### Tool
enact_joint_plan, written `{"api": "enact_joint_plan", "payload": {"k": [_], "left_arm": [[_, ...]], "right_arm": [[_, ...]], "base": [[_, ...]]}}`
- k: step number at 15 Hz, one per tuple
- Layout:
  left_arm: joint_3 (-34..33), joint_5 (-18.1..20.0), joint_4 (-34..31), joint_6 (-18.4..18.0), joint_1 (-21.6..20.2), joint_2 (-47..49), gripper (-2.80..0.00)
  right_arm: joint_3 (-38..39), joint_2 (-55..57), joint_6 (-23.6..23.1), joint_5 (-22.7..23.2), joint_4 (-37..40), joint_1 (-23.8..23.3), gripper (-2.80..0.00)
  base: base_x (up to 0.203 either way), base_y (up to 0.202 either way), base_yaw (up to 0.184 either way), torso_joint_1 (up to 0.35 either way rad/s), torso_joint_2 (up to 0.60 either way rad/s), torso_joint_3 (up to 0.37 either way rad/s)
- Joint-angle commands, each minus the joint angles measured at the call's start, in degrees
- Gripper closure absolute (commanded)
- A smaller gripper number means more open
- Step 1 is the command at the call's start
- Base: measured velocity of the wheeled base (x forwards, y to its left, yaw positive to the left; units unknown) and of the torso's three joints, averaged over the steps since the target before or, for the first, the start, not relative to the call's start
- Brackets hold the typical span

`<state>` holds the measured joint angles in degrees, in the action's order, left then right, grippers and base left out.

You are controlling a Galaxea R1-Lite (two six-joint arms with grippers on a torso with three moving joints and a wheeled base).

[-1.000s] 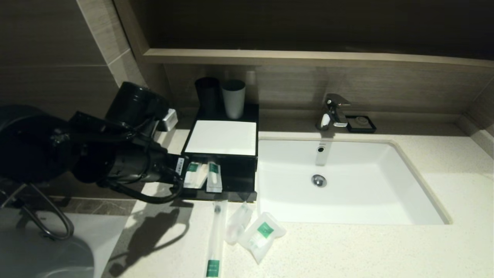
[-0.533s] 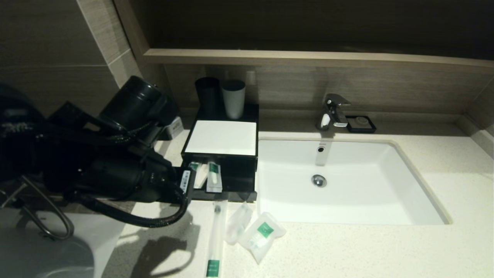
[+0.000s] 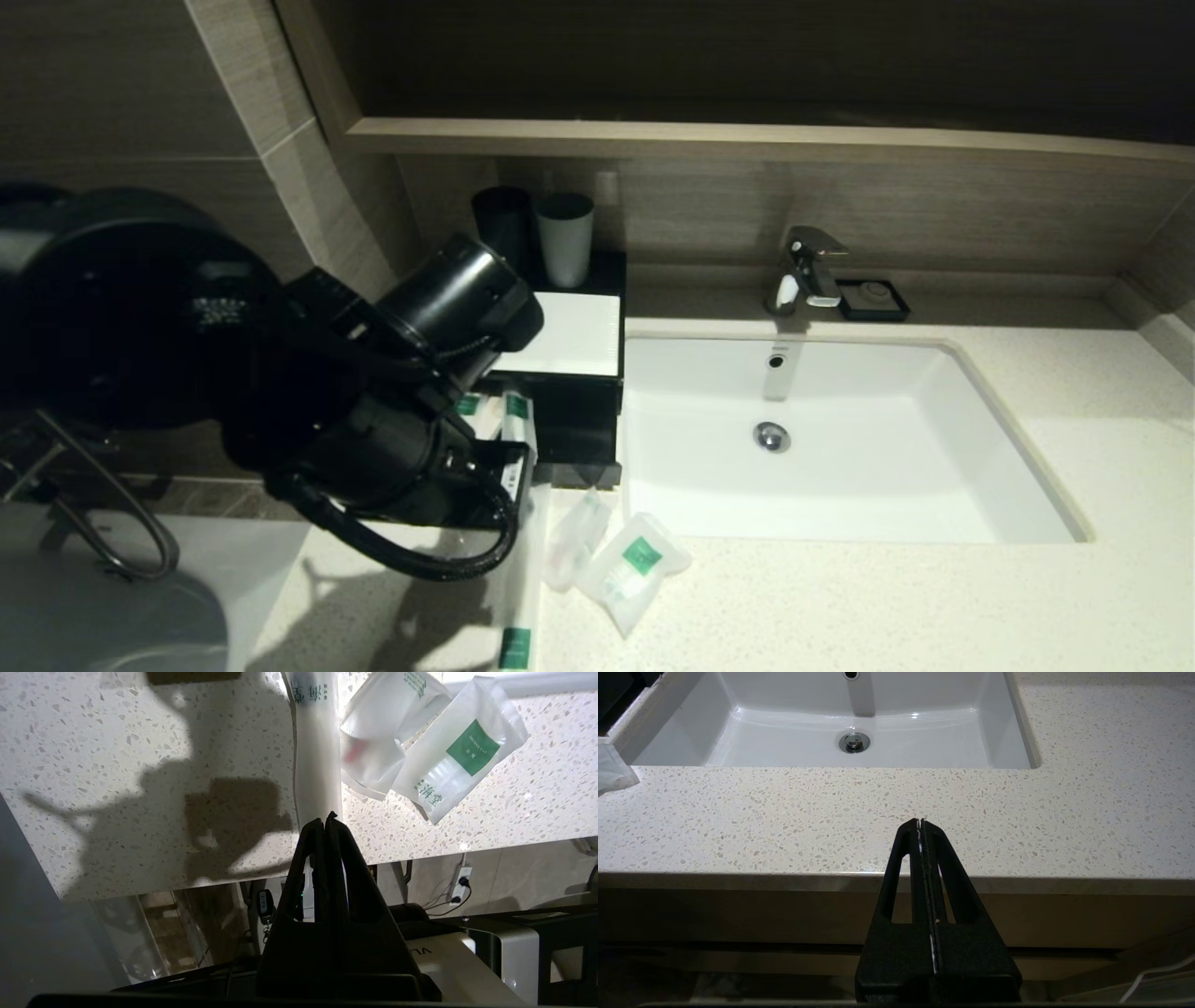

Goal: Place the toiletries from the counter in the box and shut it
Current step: Pick up the bathroom toiletry

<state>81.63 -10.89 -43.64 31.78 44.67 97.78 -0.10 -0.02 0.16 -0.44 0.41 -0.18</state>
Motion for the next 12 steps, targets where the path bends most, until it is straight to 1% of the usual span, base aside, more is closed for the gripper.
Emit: {"api": "enact_joint_plan", "payload": {"k": [1,4,5,6,8,11,12], "left_arm": [[2.2,-0.1,-2.2,0.4,1.3,4.5,0.00],[5.0,-0.1,-5.7,1.7,1.7,7.1,0.00],[5.7,-0.1,-7.0,1.8,2.1,7.6,-0.15],[6.2,0.0,-7.6,1.9,2.1,8.2,-2.80],[6.2,0.4,-7.7,2.6,2.2,9.5,-2.80],[6.1,2.9,-8.4,2.9,2.2,9.8,-2.80],[6.1,3.0,-8.7,2.8,2.1,9.9,-2.80]], "right_arm": [[0.0,0.0,0.0,0.0,0.0,0.0,0.00],[0.0,0.0,0.0,0.0,0.0,0.0,0.00],[0.0,0.0,0.0,0.0,0.0,0.0,0.00],[0.0,0.0,0.0,0.0,0.0,0.0,0.00],[0.0,0.0,0.0,0.0,0.0,0.0,0.00],[0.0,0.0,0.0,0.0,0.0,0.0,0.00],[0.0,0.0,0.0,0.0,0.0,0.0,0.00]], "base": [[0.000,0.000,0.000,0.000,0.00,0.000],[0.000,0.000,0.000,0.000,0.00,0.000],[0.000,0.000,0.000,0.000,0.00,0.000],[0.000,0.000,0.000,0.000,0.00,0.000],[0.000,0.000,0.000,0.000,0.00,0.000],[0.000,0.000,0.000,0.000,0.00,0.000],[0.000,0.000,0.000,0.000,0.00,0.000]]}}
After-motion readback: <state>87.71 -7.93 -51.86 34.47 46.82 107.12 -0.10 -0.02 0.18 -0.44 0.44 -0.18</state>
